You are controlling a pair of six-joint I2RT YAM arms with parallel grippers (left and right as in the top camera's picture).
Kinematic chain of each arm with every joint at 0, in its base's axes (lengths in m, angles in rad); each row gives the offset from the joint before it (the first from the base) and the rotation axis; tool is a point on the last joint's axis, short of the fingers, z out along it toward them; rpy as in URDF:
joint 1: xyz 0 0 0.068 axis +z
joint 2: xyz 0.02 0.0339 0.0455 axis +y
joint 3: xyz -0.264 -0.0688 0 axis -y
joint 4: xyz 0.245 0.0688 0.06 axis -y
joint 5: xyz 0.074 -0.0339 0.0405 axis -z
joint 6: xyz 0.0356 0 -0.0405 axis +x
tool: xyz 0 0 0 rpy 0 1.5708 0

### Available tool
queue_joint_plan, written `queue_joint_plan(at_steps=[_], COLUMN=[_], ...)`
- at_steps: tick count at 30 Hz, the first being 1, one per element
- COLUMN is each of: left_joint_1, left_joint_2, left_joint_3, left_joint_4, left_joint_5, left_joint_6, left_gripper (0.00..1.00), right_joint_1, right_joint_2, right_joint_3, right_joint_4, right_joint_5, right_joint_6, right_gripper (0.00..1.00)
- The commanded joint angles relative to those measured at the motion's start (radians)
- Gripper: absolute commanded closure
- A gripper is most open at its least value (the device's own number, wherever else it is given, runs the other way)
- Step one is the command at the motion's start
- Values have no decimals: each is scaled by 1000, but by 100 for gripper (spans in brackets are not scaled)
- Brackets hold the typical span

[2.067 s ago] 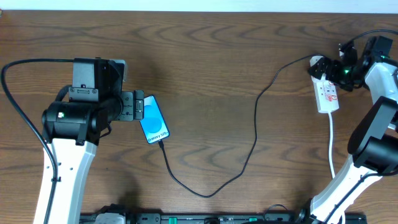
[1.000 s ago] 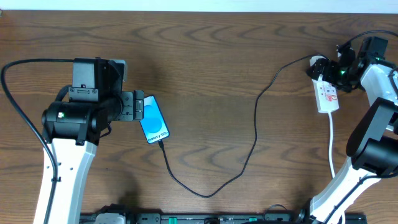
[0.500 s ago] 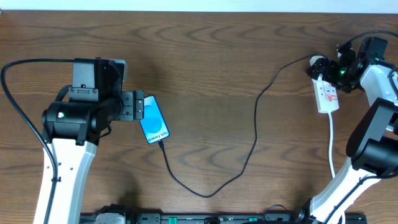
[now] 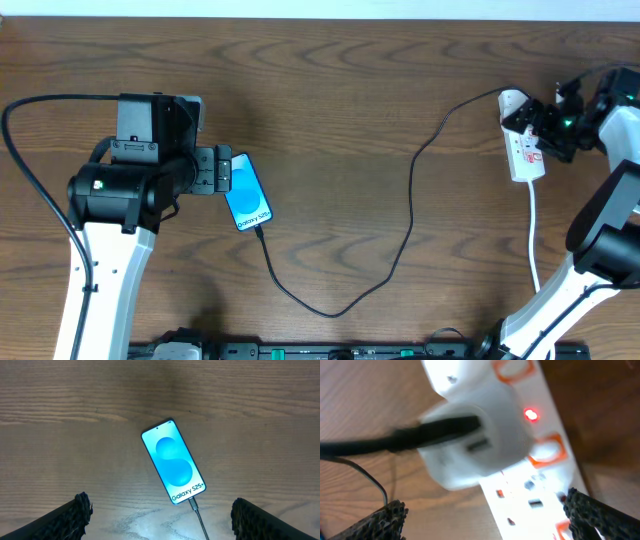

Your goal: Plug charger to phone and switch on socket

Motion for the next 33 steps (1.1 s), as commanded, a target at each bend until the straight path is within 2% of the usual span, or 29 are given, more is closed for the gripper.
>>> queue_joint_plan(at_steps=[1, 8, 17, 33], left_joint_1=[-2, -2, -2, -2], left_joint_2=[0, 0, 0, 0], left_joint_3=[15, 15, 15, 15], left_joint_4=[0, 0, 0, 1], left_joint_5=[-6, -6, -6, -6], left_joint_6=[10, 10, 10, 10], left_gripper=[9, 9, 9, 9], right_joint_1=[-21, -29, -28, -28], right_joint_2=[26, 26, 26, 26], right_joint_3=[50, 177, 386, 785], right_joint_4=[-36, -159, -388, -712], right_joint_5=[-9, 9, 185, 186], right_joint_6=[17, -13, -14, -16], right_gripper=[1, 1, 1, 1])
